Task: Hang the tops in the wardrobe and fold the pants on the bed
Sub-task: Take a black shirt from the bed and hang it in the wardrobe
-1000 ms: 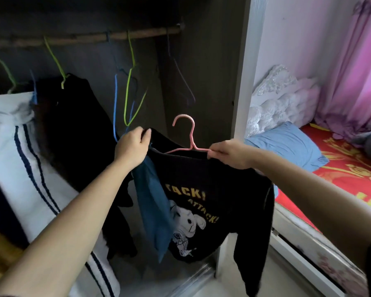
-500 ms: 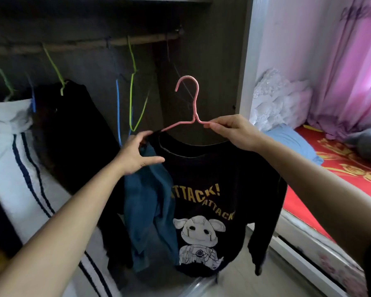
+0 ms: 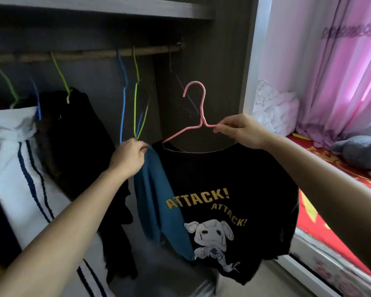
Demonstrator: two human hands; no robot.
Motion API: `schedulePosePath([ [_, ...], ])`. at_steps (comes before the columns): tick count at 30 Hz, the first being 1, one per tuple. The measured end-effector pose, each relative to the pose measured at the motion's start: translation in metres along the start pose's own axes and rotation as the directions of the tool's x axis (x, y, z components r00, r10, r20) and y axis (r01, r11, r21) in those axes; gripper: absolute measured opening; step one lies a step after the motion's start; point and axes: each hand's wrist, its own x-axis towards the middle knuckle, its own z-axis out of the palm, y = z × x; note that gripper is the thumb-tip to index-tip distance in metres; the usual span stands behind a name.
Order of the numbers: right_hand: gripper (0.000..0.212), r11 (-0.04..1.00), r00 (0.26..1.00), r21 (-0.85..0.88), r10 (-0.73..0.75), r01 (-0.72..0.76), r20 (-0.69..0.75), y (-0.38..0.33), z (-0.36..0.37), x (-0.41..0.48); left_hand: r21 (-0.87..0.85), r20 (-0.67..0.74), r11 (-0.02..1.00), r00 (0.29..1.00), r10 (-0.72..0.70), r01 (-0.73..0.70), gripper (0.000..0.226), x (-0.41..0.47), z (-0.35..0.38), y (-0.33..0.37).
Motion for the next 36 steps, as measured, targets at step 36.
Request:
schedulePosePath([
  [36, 0.017, 0.779, 0.97, 0.579, 0.175, -0.241, 0.169, -0.04, 0.056, 0.291, 0.518, -0.38, 0.85, 0.916, 0.127, 0.097, 0.075, 0.211, -0.07, -0.043],
])
